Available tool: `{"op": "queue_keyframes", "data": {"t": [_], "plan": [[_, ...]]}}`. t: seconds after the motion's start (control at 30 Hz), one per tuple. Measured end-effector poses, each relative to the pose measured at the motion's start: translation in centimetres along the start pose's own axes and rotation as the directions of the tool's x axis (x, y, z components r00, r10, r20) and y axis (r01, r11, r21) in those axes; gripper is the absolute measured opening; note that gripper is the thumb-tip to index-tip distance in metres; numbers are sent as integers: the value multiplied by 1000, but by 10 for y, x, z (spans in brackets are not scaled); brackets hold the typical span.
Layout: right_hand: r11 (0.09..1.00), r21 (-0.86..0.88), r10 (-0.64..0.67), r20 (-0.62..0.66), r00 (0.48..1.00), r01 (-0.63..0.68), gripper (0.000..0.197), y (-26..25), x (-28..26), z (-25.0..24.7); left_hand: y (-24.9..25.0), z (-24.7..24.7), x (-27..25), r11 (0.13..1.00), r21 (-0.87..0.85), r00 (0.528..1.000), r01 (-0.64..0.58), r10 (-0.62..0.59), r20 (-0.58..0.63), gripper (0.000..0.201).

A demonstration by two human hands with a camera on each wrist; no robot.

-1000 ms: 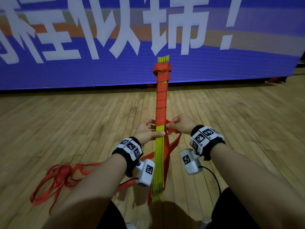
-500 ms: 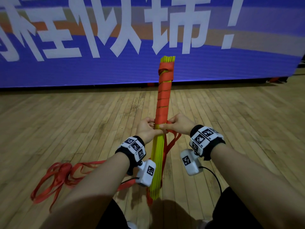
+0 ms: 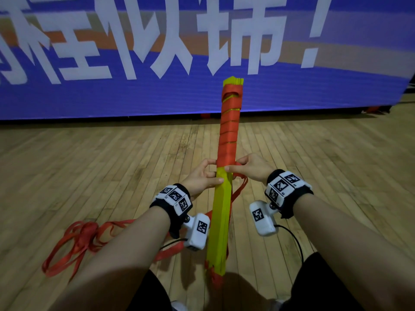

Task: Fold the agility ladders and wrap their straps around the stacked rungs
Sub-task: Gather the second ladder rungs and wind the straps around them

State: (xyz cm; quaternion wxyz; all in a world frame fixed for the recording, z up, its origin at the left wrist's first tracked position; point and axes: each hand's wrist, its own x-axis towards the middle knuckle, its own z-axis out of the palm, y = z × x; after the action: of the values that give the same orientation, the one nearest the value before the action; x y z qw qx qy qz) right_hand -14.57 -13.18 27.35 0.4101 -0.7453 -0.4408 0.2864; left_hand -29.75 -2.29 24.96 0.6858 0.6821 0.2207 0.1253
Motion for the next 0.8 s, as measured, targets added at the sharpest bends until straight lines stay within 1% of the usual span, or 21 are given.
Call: {"op": "queue_keyframes", "data": {"t": [0.1,0.17,0.27,0.3,0.43,0.5,0.57,0.67,0.8], "plan": [[998,68,-16,23,1000,14,28,5,2,-1,4,0,1,1000,-8,999,31,-31,-22,45],[995,95,-4,46,999,-1,31,7,3,-2,6,-3,3,998,-34,997,59,-60,-43,47],[993,121,2,83,997,-12,23,8,5,-4,8,-8,3,995,-47,995,85,-87,-51,54],[992,126,10,90,996,-22,23,7,5,-4,8,-9,3,995,-47,994,88,-91,-58,55],[991,125,31,96,995,-43,34,9,7,-4,4,-11,3,996,-32,990,80,-83,-118,60],[991,126,26,143,989,-44,34,9,5,-4,2,-11,3,997,-21,988,80,-82,-132,58],[992,121,24,158,987,-44,29,8,4,-4,2,-13,3,997,-16,987,71,-72,-141,53],[990,133,39,135,990,-57,29,5,3,-3,1,-13,5,999,-7,987,48,-48,-154,50],[970,240,20,97,995,-43,30,5,5,0,1,-11,6,1000,1,981,31,-30,-191,46]]}}
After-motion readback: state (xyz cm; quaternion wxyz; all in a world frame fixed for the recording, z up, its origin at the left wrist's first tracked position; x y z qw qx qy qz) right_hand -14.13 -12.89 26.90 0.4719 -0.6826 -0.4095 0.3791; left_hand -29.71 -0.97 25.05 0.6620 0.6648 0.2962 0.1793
